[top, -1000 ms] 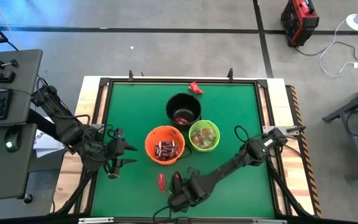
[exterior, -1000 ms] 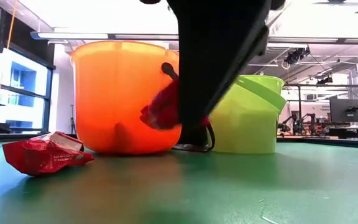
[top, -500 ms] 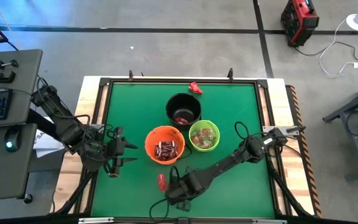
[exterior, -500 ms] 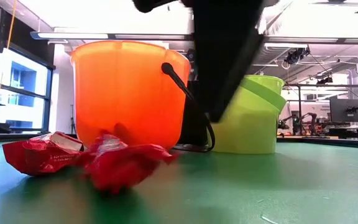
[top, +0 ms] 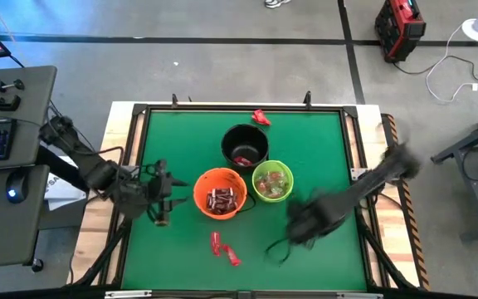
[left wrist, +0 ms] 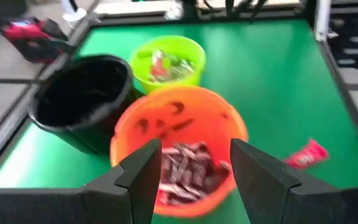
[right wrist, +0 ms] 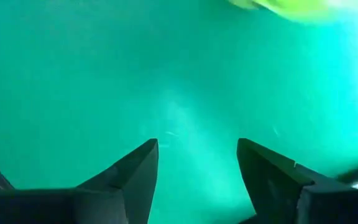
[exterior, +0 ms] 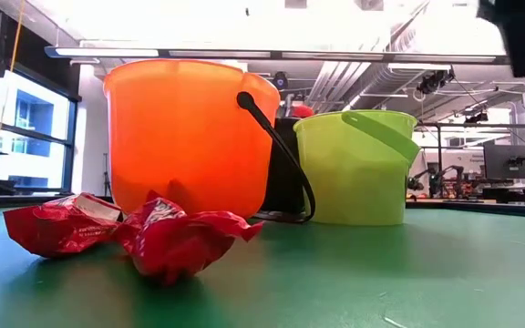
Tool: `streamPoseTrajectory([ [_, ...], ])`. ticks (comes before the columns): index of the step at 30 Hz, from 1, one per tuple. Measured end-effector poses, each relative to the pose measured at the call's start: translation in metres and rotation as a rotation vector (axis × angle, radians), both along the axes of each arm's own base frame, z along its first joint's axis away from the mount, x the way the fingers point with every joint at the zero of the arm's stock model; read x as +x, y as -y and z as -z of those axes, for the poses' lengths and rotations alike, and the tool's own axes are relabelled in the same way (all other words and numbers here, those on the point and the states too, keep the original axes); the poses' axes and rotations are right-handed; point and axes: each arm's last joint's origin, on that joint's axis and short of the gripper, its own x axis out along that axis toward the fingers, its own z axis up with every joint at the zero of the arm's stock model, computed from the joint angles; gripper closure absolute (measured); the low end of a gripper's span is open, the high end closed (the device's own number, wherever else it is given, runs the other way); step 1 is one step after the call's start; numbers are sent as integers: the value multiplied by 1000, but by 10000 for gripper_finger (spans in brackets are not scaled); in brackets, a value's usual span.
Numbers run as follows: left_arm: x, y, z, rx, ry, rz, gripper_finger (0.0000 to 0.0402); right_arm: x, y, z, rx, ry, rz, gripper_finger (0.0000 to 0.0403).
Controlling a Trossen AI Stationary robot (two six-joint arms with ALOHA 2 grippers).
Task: Sort candy by brand, put in halloween buckets
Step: Put the red chocolate bar into black bucket
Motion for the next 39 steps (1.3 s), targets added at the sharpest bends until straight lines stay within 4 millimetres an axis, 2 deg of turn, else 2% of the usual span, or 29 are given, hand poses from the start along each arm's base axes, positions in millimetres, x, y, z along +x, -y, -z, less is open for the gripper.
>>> streamPoseTrajectory([
  [3, 13, -14, -5, 38, 39, -43, 223, -37, 45, -5, 42, 177, 187, 192],
  [8, 45, -56, -23, 15, 192, -129, 223, -72, 133, 3, -4, 544, 481, 192],
  [13, 62, -116, -41, -68, 405, -315, 223, -89, 209, 26, 87, 843, 578, 192],
  [16, 63, -149, -51, -135, 551, -455, 223, -97, 248, 42, 145, 998, 673, 192],
  [19, 60, -171, -60, -216, 693, -539, 223, -100, 283, 56, 152, 1101, 741, 192],
  [23, 60, -183, -66, -266, 804, -566, 223, -91, 325, 61, 153, 1099, 726, 192],
  [28, 62, -186, -71, -266, 878, -573, 223, -60, 373, 63, 181, 962, 641, 192],
  [34, 65, -187, -70, -270, 892, -591, 223, -17, 417, 68, 199, 817, 615, 192],
  [39, 67, -187, -68, -236, 867, -586, 223, 12, 447, 74, 222, 757, 639, 192],
])
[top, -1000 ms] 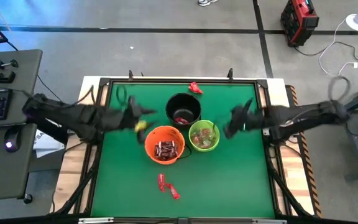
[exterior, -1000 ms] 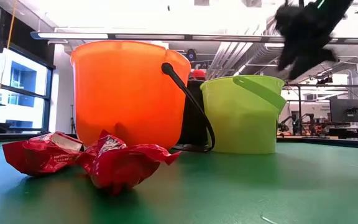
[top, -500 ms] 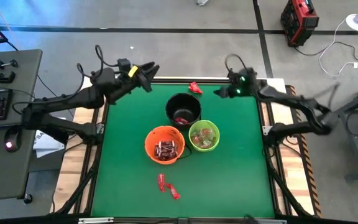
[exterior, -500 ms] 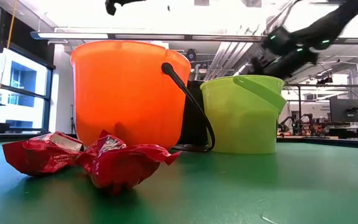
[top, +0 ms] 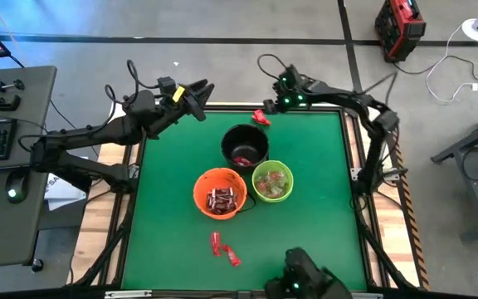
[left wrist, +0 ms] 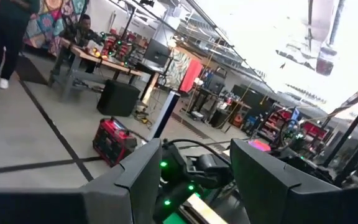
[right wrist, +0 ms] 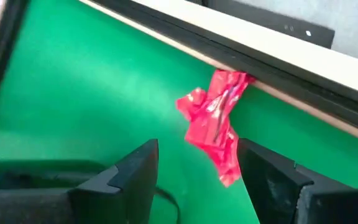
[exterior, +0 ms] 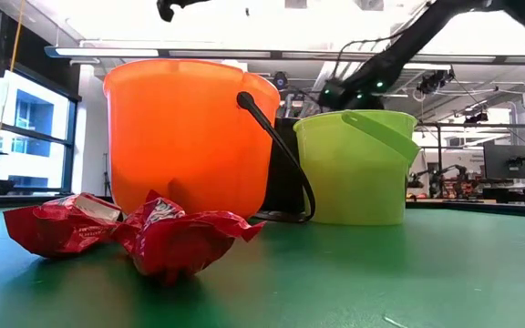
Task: Sort candy by brand, put in halloween buckets
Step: Put the red chocolate bar into black bucket
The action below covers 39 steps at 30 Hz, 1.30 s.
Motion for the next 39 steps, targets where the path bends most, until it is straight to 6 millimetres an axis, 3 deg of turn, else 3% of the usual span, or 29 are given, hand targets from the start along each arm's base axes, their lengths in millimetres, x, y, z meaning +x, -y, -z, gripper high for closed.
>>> streamPoseTrajectory([
  [7, 1, -1, 4, 87, -127, -16, 223, 23, 22, 17, 97, -81, 6, 192],
  [18, 1, -1, 20, 92, -330, -9, 223, 45, 26, 53, 229, -150, 76, 194],
  [24, 0, 0, 22, 83, -346, -2, 223, 48, 25, 56, 218, -165, 86, 254],
  [31, 0, 0, 22, 82, -350, -1, 223, 51, 35, 34, 128, -160, 25, 372],
  [39, 0, 0, 24, 75, -368, 1, 223, 51, 32, -28, -21, -160, -156, 369],
])
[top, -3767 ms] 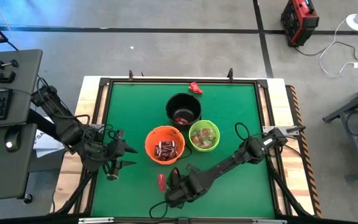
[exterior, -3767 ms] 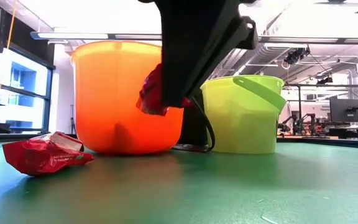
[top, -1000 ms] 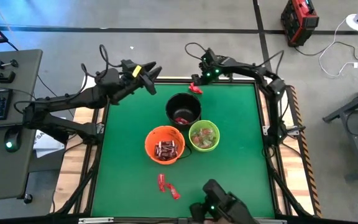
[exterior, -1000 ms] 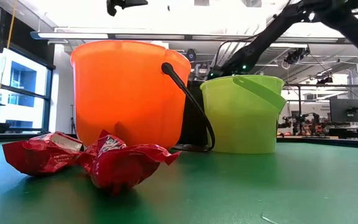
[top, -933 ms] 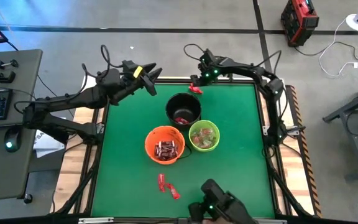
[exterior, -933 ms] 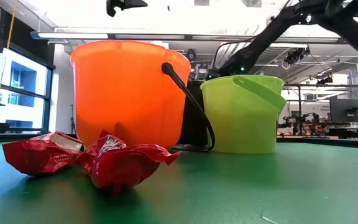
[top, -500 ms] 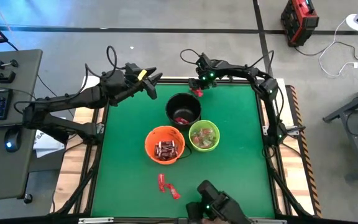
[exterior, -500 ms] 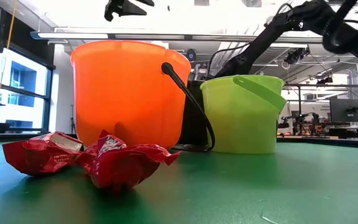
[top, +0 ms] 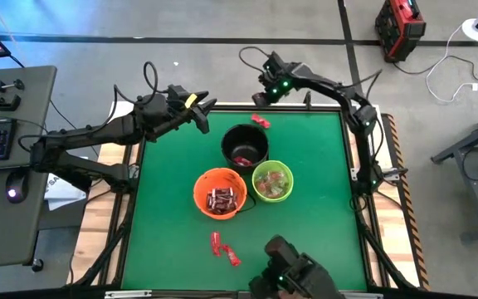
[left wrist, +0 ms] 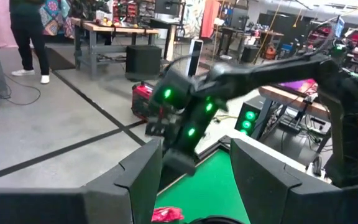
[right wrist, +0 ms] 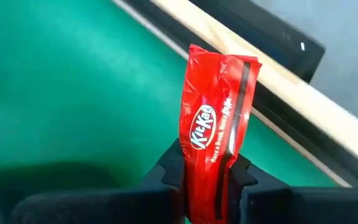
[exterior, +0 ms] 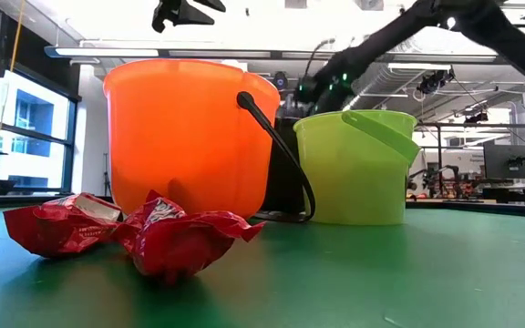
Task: Sort candy by brand, put in halloween buckets
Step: Put the red chocolate bar into black bucket
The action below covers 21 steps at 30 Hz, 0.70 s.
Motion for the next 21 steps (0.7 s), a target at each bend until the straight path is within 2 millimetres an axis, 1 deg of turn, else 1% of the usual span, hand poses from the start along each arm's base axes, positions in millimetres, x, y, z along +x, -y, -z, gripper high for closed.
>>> streamPoseTrajectory([
  [3, 0, 0, 0, 0, 0, 0, 223, -1, -13, -30, -64, 25, -92, 371],
  [5, 0, 0, 0, 0, -1, -1, 223, -1, -29, -49, -84, 67, -186, 372],
  [7, 0, 0, 0, 1, -1, -6, 223, 4, -50, -66, -78, 130, -307, 372],
  [11, 0, 0, 0, 0, -1, -8, 223, 19, -101, -88, -68, 253, -600, 364],
  [13, 0, 0, 0, -2, 2, -9, 223, 28, -126, -94, -83, 287, -724, 352],
  [17, 0, 0, 0, -39, 33, -14, 223, 46, -168, -92, -123, 258, -873, 341],
  [19, 0, 0, 0, -65, 55, -17, 223, 55, -183, -87, -179, 186, -879, 339],
  [21, 0, 0, 0, -101, 87, -20, 223, 61, -193, -82, -287, 59, -832, 336],
])
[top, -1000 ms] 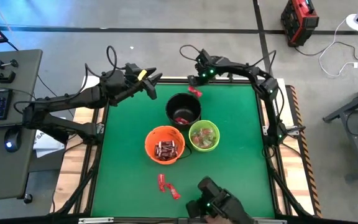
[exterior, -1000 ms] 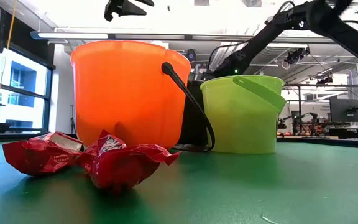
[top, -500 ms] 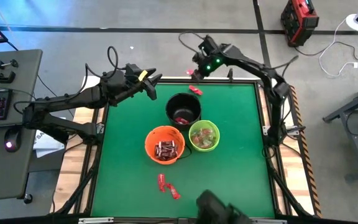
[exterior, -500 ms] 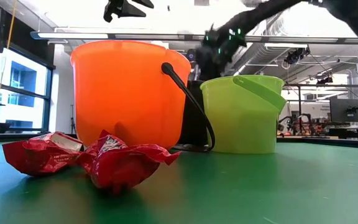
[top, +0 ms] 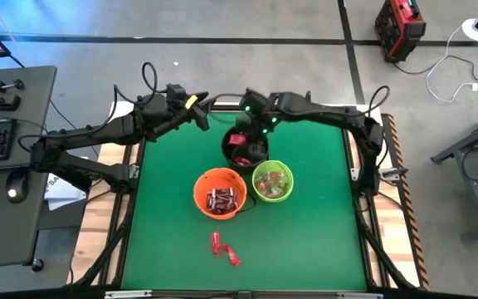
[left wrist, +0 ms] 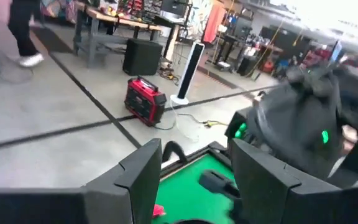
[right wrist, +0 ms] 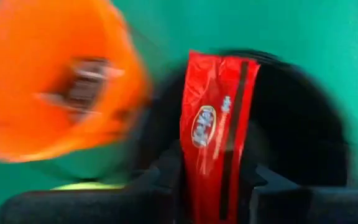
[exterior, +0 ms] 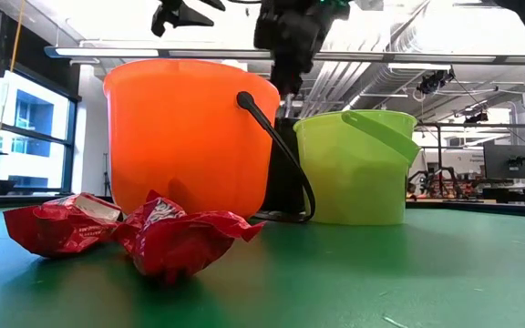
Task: Sort candy by brand, put in halloween buckets
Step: Put the red chocolate bar into black bucket
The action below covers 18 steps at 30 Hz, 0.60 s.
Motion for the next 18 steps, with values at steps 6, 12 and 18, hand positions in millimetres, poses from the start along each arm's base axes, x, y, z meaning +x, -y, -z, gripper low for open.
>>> streamPoseTrajectory([
  [6, 2, 8, -1, -136, 97, 153, 223, 3, 0, 7, -176, -89, 127, 284],
  [12, -5, 30, -10, -194, 131, 473, 223, -7, 0, 11, -63, -185, 186, 200],
  [18, -39, 66, -15, -245, 25, 748, 223, -12, -35, 10, 167, -311, 241, 171],
])
